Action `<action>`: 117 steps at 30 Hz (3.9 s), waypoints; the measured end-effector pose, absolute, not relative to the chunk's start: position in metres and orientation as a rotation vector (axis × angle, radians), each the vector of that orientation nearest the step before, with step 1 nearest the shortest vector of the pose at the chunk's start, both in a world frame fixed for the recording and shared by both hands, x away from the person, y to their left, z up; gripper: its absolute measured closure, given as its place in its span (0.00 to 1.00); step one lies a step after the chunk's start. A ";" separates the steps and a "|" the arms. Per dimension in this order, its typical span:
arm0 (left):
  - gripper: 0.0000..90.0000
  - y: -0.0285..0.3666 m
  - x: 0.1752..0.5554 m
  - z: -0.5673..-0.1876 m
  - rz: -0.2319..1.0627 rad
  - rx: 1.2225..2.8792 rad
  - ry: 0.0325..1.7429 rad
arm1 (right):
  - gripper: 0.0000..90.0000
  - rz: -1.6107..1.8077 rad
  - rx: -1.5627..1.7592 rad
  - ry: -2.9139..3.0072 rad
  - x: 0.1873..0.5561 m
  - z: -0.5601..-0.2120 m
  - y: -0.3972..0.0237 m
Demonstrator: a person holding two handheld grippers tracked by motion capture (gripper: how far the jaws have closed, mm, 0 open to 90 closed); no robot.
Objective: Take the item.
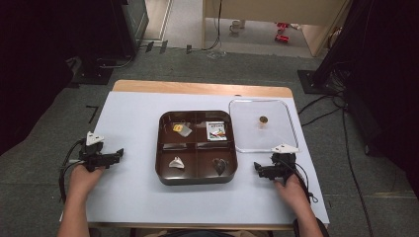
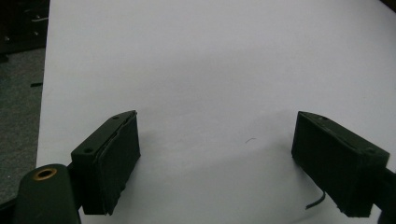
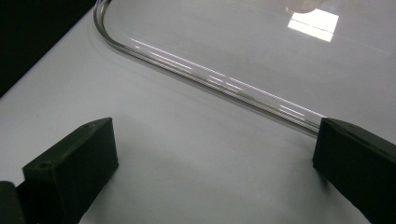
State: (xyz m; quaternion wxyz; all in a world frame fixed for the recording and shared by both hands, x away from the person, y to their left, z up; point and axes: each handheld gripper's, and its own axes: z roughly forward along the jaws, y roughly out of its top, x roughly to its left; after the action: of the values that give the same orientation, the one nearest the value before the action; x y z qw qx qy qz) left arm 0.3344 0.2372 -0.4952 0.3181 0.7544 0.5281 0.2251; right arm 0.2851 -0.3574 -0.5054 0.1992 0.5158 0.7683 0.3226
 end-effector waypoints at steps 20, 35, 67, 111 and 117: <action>0.17 0.237 0.334 -0.495 0.593 1.985 1.389 | 0.00 0.901 1.442 2.149 0.285 -0.505 -0.357; 0.17 0.237 0.334 -0.495 0.594 1.984 1.396 | 0.00 0.901 1.442 2.149 0.285 -0.505 -0.357; 0.33 0.218 0.344 -0.465 0.469 2.070 1.470 | 0.00 0.901 1.440 2.149 0.285 -0.505 -0.357; 0.34 0.142 0.326 -0.420 0.364 2.075 1.080 | 0.00 0.901 1.438 2.150 0.285 -0.505 -0.357; 0.35 0.132 0.323 -0.415 0.376 2.075 1.046 | 0.00 0.900 1.438 2.149 0.285 -0.505 -0.357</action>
State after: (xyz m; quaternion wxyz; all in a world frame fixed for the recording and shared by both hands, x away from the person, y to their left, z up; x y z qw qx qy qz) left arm 0.3231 0.1322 -0.4146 0.3836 0.8141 0.4102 0.1475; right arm 0.2850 -0.3574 -0.5054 0.2003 0.5146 0.7690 0.3220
